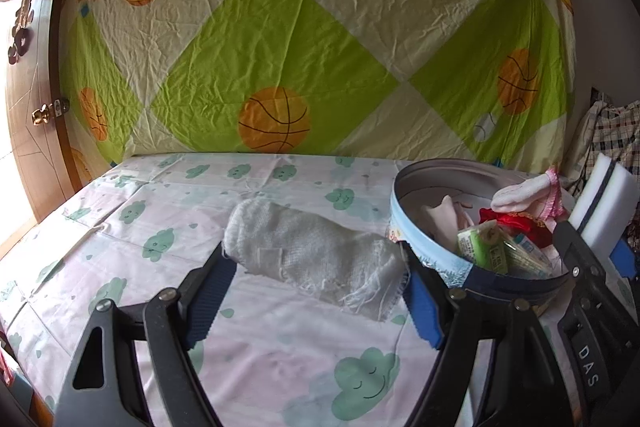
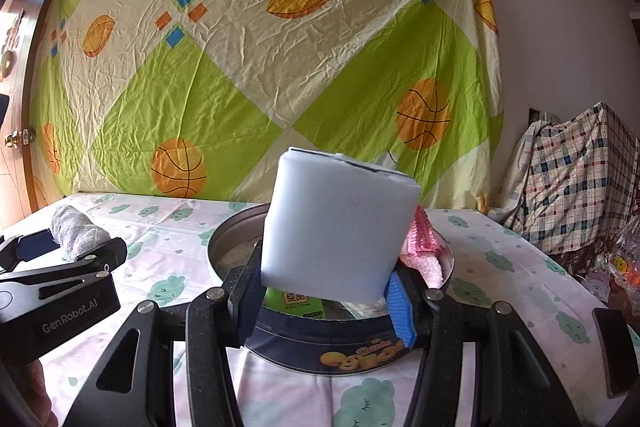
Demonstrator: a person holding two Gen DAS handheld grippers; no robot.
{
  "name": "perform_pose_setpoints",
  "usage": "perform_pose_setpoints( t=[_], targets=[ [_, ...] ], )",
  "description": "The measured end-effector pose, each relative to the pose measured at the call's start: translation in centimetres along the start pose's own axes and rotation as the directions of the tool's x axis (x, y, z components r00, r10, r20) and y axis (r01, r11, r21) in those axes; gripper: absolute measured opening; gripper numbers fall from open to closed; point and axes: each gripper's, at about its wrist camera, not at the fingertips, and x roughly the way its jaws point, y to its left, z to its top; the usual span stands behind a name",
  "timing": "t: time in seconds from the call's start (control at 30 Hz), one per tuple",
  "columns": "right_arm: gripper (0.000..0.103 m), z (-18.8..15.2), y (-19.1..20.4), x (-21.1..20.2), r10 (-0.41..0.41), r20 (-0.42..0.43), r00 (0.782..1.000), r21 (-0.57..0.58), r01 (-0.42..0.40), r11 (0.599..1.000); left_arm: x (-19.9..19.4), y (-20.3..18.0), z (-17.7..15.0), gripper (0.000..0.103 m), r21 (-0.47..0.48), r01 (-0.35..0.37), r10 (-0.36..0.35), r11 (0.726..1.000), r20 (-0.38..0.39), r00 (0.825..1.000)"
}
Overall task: Organize soft objects
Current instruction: 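Carry the rolled cloth and sponge block over the tin with both tools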
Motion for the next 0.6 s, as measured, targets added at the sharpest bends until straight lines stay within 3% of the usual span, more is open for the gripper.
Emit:
perform_pose_setpoints(
  t=[0.6],
  targets=[
    [0.056,-0.2,-5.7,2.2,-0.102,-0.087,0.991,-0.008,0.102,0.995,0.0,-6.4,0.9,0.079,0.044,0.126,-0.126,0.991,-0.001,0.992]
  ],
)
